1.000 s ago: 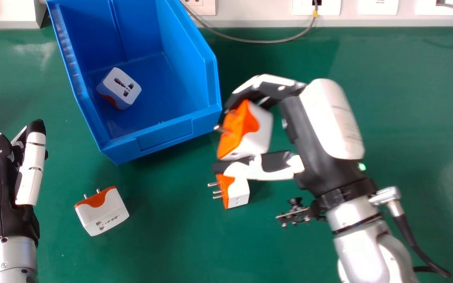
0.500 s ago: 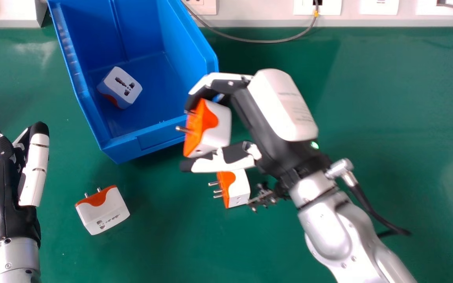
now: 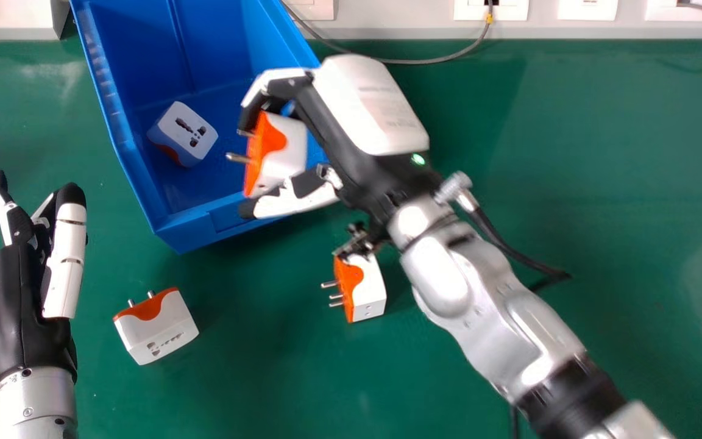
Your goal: Pick all objects and put in blue box
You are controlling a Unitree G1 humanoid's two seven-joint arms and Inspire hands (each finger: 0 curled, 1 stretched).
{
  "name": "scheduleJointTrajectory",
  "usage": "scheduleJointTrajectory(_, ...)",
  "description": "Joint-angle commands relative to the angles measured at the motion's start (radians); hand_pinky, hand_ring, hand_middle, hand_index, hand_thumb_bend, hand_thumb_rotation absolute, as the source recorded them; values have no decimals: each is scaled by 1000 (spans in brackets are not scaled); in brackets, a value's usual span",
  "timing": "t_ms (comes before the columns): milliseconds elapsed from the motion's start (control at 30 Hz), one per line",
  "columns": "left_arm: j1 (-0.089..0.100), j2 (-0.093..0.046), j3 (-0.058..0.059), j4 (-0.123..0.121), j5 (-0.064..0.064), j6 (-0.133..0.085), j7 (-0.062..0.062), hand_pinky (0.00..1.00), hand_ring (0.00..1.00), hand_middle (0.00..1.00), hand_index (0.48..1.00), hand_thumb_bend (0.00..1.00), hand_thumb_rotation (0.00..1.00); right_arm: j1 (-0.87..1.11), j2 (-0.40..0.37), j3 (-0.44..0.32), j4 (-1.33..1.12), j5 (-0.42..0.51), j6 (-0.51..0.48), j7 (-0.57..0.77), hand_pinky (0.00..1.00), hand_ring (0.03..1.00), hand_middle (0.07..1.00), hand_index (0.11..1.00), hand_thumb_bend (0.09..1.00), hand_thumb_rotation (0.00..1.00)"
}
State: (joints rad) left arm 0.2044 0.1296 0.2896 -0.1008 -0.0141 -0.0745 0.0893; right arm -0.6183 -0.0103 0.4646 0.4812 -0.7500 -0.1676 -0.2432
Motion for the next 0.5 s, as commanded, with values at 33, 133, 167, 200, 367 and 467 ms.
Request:
scheduleJointTrajectory(33,6,2,-2,-37,12,-1,3,837,907,873,893,449,821,-131,43,3,104,3,-8,-42,57,98,164,469,487,145)
scheduleJointTrajectory(133,5,4,-1,-33,15,3,3,839,908,874,898,449,824,-234,74,-1,237,19,-19,-57,70,117,195,469,487,145)
scheduleJointTrajectory(167,5,5,-1,-34,16,4,3,840,908,874,901,455,826,-257,82,-2,270,23,-23,-63,80,130,212,469,487,145)
scheduleJointTrajectory(200,8,4,-1,-38,18,6,4,840,909,874,902,457,827,-280,88,-3,300,25,-24,-67,84,135,218,469,487,146)
scheduleJointTrajectory(367,15,-3,-6,-51,20,12,5,840,908,874,904,462,828,-396,133,3,437,24,8,-78,109,170,265,472,487,146)
scheduleJointTrajectory(467,20,-8,-9,-61,22,15,8,840,908,874,904,463,828,-452,162,7,499,25,32,-80,152,217,320,475,487,147)
